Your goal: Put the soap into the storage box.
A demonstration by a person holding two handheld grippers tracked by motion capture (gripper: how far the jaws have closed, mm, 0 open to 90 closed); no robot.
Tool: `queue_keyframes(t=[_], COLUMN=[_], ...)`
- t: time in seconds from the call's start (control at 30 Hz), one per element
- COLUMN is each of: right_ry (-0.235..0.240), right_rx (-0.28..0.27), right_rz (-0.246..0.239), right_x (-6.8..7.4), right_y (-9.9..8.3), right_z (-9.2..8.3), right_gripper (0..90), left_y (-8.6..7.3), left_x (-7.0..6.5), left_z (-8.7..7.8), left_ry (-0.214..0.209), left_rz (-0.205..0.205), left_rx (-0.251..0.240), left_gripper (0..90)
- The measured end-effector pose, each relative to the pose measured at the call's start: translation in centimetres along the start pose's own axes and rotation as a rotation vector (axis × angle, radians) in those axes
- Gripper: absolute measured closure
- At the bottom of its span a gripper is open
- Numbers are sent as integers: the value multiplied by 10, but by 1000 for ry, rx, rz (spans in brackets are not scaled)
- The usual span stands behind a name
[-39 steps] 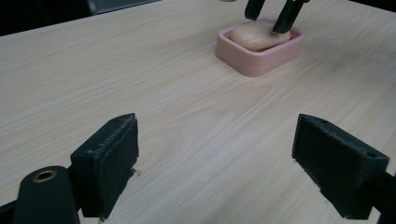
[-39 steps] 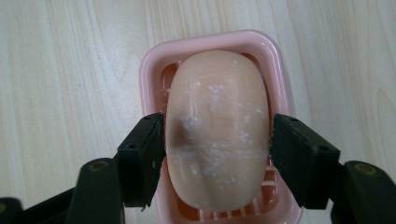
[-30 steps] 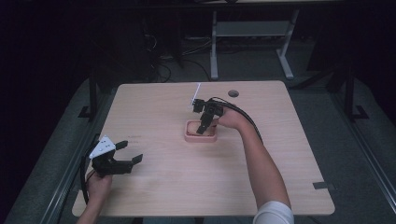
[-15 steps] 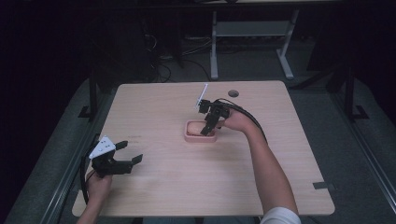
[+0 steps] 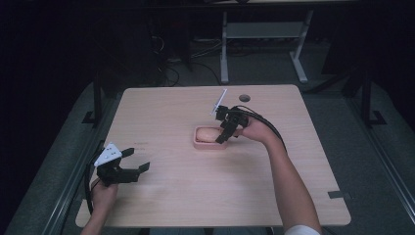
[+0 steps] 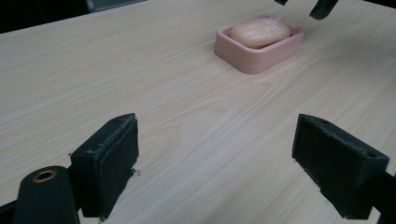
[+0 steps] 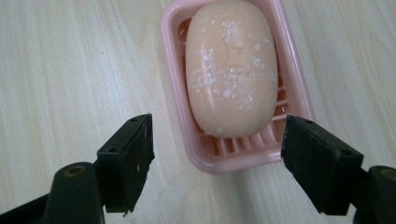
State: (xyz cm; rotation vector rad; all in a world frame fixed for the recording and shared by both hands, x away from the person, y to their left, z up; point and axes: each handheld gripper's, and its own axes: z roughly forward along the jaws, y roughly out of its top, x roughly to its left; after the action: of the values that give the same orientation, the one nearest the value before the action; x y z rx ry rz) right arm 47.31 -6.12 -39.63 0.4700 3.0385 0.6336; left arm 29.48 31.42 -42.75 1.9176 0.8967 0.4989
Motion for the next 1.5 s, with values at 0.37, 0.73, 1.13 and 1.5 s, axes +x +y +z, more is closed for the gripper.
queue_keyframes(t=[0.37, 0.73, 1.13, 1.5], right_ry=[-8, -13, -15, -20], right_rx=[-12, -16, -27, -37], right_rz=[18, 35, 64, 84], right_x=[3, 9, 15, 20], right_y=[-15, -28, -48, -67], right_z=[-5, -9, -14, -20], right_gripper=[244, 235, 234, 234], left_y=[-1, -1, -1, -1], left_x=[0, -1, -1, -2], left_z=[0, 0, 0, 0], left_ry=[1, -1, -2, -2], left_rz=[-10, -7, -9, -6], left_rx=[-4, 2, 4, 8], left_gripper=[143, 143, 143, 143])
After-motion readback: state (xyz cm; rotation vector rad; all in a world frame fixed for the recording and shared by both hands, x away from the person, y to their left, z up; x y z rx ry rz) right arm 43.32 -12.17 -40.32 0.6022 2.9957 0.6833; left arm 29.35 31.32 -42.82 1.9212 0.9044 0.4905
